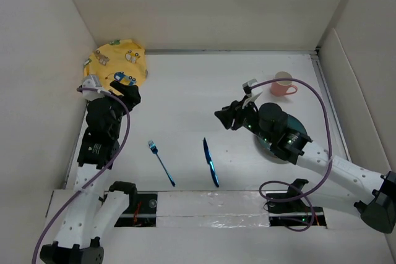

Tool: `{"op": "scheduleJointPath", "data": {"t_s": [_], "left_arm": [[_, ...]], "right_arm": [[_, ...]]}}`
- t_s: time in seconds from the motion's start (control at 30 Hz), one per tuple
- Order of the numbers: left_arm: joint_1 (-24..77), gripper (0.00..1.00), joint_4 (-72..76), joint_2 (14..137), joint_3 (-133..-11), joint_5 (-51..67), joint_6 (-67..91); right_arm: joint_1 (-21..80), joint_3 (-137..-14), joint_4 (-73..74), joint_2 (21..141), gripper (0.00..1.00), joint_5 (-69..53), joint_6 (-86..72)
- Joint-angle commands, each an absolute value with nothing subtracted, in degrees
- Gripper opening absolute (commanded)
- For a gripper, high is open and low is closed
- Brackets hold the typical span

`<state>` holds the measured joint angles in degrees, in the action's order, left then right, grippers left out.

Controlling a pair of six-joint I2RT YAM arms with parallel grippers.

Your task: Set the dinner table for one person

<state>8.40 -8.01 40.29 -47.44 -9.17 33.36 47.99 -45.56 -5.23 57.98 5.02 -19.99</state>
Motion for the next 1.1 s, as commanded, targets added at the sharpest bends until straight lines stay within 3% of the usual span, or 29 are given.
{"op": "scheduleJointPath", "data": {"t_s": [0.0,0.1,0.17,0.27,0.3,0.33,0.5,0.53,0.57,0.63,0.67,0.73,0.77,0.9,0.97,1.07], "left_arm": [[7.74,0.65,-6.15,43.06,-47.72,-12.39,34.54],[7.73,0.63,-5.45,46.4,-48.34,-11.87,35.24],[7.13,0.56,-3.52,48.94,-48.34,-12.65,35.86],[4.58,0.23,-1.85,54.04,-49.39,-11.87,36.82],[4.57,0.04,-1.41,55.79,-50.26,-11.6,36.83],[3.96,0.0,-0.71,59.12,-50.8,-11.34,36.74],[0.37,0.0,-3.25,72.03,-58.51,-11.87,36.29],[-1.48,0.07,-3.95,73.72,-59.32,-10.47,36.39],[-7.24,0.28,-3.69,78.53,-60.81,-6.11,36.3],[-9.04,0.33,-3.69,80.14,-61.52,-5.28,36.12],[-11.31,0.44,-3.69,81.72,-62.92,-5.1,35.69],[-12.56,0.52,-4.92,86.73,-64.5,-7.37,34.28],[-13.18,0.58,-5.27,88.23,-66.25,-7.99,33.76],[-14.33,0.59,-8.08,99.11,-71.53,-8.26,33.05],[-14.33,0.61,-7.91,101.59,-73.46,-8.26,32.96],[-14.33,0.61,-7.03,104.85,-75.23,-8.96,34.18]], "right_arm": [[48.87,-44.65,-9.93,56.17,0.33,6.16,-21.27],[48.87,-42.2,-12.38,54.85,0.0,6.33,-21.36],[48.87,-41.92,-11.87,54.76,0.0,6.76,-21.09],[48.87,-41.84,-10.63,54.84,0.0,7.38,-21.09],[48.87,-41.75,-10.98,54.93,0.0,7.03,-21.09],[48.87,-41.75,-10.73,54.84,0.0,6.94,-20.83],[48.87,-39.82,-11.67,54.4,0.0,7.29,-20.74],[48.87,-39.38,-11.95,54.32,0.0,7.12,-20.83],[48.87,-39.64,-10.3,54.32,0.0,7.64,-21.0],[48.87,-39.73,-9.76,54.14,0.0,7.65,-20.83],[48.87,-39.55,-10.28,54.14,0.0,7.47,-20.66],[48.87,-39.38,-10.37,54.4,0.0,7.47,-20.39],[48.87,-39.81,-9.33,54.4,0.1,7.99,-20.39],[48.87,-39.2,-10.28,54.93,0.4,7.65,-20.39],[48.87,-39.11,-10.2,55.28,0.49,6.86,-20.39],[48.87,-38.85,-10.63,55.72,0.5,5.72,-20.22]]}}
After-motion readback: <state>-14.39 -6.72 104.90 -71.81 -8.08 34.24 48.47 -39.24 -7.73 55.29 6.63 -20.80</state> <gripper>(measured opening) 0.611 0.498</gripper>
